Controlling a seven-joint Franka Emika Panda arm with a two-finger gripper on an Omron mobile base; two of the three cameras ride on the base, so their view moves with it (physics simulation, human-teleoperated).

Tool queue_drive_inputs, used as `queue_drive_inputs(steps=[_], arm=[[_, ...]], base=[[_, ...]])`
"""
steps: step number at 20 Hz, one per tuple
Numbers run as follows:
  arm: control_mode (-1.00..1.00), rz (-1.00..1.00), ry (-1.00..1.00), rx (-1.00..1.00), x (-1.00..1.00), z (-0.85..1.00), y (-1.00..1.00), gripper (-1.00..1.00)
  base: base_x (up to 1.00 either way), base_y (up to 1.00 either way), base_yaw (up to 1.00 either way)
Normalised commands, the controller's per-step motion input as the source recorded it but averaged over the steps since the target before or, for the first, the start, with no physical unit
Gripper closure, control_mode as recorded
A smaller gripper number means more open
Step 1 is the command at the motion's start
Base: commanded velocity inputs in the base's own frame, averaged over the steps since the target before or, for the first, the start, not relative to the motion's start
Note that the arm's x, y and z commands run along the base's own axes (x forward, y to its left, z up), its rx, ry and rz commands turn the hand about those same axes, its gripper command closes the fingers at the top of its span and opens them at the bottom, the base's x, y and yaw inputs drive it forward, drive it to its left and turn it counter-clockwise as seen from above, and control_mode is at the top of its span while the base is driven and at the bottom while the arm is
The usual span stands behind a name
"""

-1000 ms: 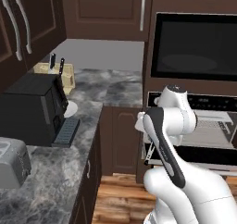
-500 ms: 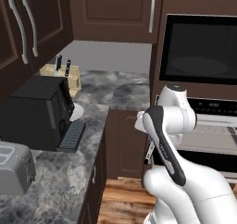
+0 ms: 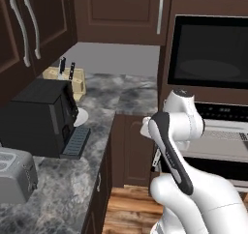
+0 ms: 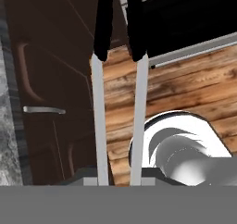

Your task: Pick up the tongs from the counter and place them near the plate next to the oven.

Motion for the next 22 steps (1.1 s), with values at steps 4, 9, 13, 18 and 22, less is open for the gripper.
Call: queue_drive_inputs(steps=[4, 9, 13, 18, 22], arm=[[-1.0, 0.27, -0.02, -0.07, 0.69, 0.0, 0.05, 1.0], [-1.0, 0.27, -0.02, -0.02, 0.7, 0.12, 0.13, 1.0], [-1.0, 0.19, -0.04, -0.01, 0.68, 0.25, 0.24, 1.0], [-1.0, 0.1, -0.11, -0.1, 0.71, 0.2, 0.35, 1.0], [-1.0, 0.02, -0.03, -0.09, 0.84, 0.03, 0.19, 1.0]], base=[[0.0, 0.0, 0.0], [0.0, 0.0, 0.0], [0.0, 0.0, 0.0], [0.0, 0.0, 0.0], [0.0, 0.0, 0.0]])
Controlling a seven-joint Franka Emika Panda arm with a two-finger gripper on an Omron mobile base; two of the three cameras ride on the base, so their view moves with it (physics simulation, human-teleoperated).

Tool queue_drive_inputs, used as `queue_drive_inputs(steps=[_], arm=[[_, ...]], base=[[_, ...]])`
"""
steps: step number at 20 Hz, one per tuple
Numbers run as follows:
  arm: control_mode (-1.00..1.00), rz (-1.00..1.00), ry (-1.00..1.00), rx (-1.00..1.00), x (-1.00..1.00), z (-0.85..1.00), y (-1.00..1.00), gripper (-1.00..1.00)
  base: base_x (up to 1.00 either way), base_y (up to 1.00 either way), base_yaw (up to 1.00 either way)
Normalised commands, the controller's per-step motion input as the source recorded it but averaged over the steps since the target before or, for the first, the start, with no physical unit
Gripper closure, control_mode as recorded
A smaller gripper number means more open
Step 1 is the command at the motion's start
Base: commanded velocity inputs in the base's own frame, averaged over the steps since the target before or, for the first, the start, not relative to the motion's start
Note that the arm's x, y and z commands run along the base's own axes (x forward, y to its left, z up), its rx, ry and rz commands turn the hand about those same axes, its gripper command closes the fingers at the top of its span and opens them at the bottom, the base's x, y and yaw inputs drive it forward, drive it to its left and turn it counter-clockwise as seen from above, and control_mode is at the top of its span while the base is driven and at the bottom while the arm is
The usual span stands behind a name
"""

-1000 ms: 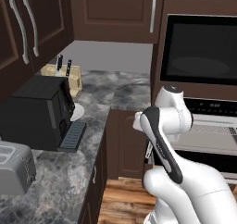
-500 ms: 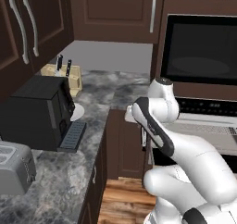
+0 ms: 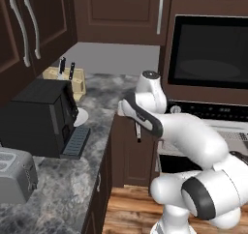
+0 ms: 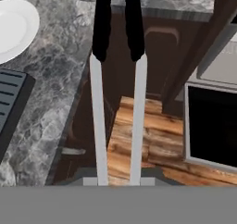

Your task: Pick up the tongs from the counter and place them near the plate next to the oven.

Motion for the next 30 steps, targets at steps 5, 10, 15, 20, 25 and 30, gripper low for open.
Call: queue_drive_inputs(steps=[5, 10, 15, 20, 25, 30], arm=[[-1.0, 0.09, 0.0, 0.0, 0.86, -0.01, 0.15, 1.0], [-1.0, 0.07, 0.03, -0.01, 0.72, -0.06, 0.33, 1.0], [-1.0, 0.0, 0.03, 0.0, 0.61, -0.19, 0.38, 1.0], [-1.0, 0.0, 0.05, 0.0, 0.59, -0.32, 0.34, 1.0], [-1.0, 0.0, 0.08, 0.01, 0.63, -0.33, 0.24, 1.0], [-1.0, 0.0, 0.22, 0.02, 0.67, -0.16, 0.21, 1.0]], base=[[0.0, 0.0, 0.0], [0.0, 0.0, 0.0], [0.0, 0.0, 0.0], [0.0, 0.0, 0.0], [0.0, 0.0, 0.0], [0.0, 0.0, 0.0]])
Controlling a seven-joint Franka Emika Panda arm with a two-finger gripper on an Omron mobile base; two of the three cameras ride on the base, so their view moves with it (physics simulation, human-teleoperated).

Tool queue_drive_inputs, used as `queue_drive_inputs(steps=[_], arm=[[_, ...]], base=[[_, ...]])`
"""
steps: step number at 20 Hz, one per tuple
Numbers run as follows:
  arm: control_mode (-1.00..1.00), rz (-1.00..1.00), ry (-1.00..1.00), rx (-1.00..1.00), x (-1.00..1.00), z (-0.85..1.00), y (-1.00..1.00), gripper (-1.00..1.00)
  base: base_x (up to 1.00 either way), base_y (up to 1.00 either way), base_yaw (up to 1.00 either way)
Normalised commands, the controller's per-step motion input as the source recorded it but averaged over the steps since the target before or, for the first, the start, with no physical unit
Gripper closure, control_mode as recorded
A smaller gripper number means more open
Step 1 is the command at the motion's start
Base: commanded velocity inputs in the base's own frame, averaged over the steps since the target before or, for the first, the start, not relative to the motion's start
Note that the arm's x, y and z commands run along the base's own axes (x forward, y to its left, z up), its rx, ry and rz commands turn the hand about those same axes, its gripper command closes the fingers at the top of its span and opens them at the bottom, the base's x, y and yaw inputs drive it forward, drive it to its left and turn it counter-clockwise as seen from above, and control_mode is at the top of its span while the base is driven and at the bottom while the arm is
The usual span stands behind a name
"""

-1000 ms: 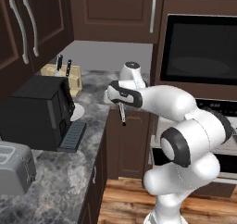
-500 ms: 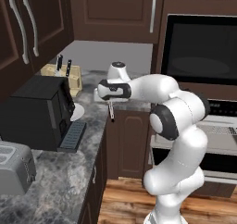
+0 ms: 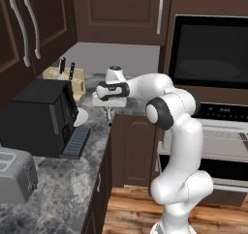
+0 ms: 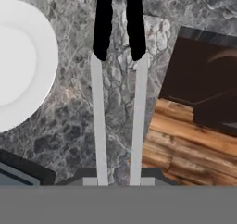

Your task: Pick up the tongs from the counter and place them near the plate next to the oven.

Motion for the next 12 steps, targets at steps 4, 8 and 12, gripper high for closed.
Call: queue_drive_inputs(steps=[4, 8, 12], arm=[[-1.0, 0.01, 0.08, 0.01, 0.66, -0.1, 0.23, 1.0], [-1.0, 0.06, 0.0, 0.0, 0.34, -0.26, 0.22, 1.0], [-1.0, 0.01, -0.06, -0.04, 0.06, -0.37, 0.2, -1.0]], base=[[0.0, 0.0, 0.0], [0.0, 0.0, 0.0], [0.0, 0.0, 0.0]])
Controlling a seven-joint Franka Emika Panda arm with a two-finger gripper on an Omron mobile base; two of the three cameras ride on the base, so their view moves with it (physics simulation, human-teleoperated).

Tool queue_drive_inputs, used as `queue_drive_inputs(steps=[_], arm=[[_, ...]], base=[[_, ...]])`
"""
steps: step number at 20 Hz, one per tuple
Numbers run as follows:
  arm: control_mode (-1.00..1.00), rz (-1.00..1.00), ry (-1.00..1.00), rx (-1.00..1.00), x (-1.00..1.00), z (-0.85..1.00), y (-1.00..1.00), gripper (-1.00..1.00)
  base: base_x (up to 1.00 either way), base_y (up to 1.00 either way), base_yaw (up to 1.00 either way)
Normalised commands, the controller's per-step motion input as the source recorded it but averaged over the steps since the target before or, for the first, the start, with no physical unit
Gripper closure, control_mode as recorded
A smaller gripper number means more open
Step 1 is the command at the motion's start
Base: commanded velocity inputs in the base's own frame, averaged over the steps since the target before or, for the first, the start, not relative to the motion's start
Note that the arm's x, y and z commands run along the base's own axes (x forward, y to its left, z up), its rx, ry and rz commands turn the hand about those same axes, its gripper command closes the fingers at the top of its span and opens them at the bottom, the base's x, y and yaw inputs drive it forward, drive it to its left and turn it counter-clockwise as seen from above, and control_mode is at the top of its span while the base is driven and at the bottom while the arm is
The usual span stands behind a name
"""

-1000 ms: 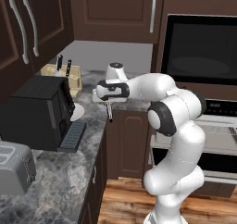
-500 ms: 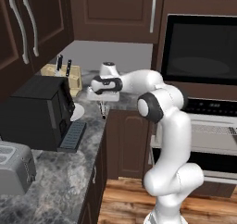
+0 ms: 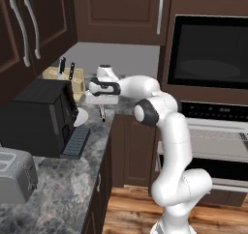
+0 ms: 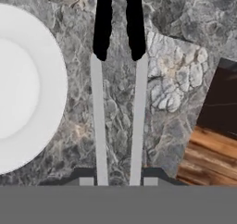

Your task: Pick up the tongs from the counter and place them near the plate next to the oven.

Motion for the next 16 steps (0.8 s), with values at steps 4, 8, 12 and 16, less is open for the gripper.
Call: queue_drive_inputs(steps=[4, 8, 12, 16], arm=[[-1.0, 0.0, -0.02, 0.0, 0.16, 0.05, 0.03, -1.0], [-1.0, 0.0, 0.0, 0.0, 0.08, 0.34, 0.03, -1.0], [-1.0, 0.0, 0.0, 0.0, -0.13, 0.42, -0.05, -1.0], [-1.0, -0.01, -0.08, -0.04, -0.73, -0.05, -0.21, -1.0]], base=[[0.0, 0.0, 0.0], [0.0, 0.0, 0.0], [0.0, 0.0, 0.0], [0.0, 0.0, 0.0]])
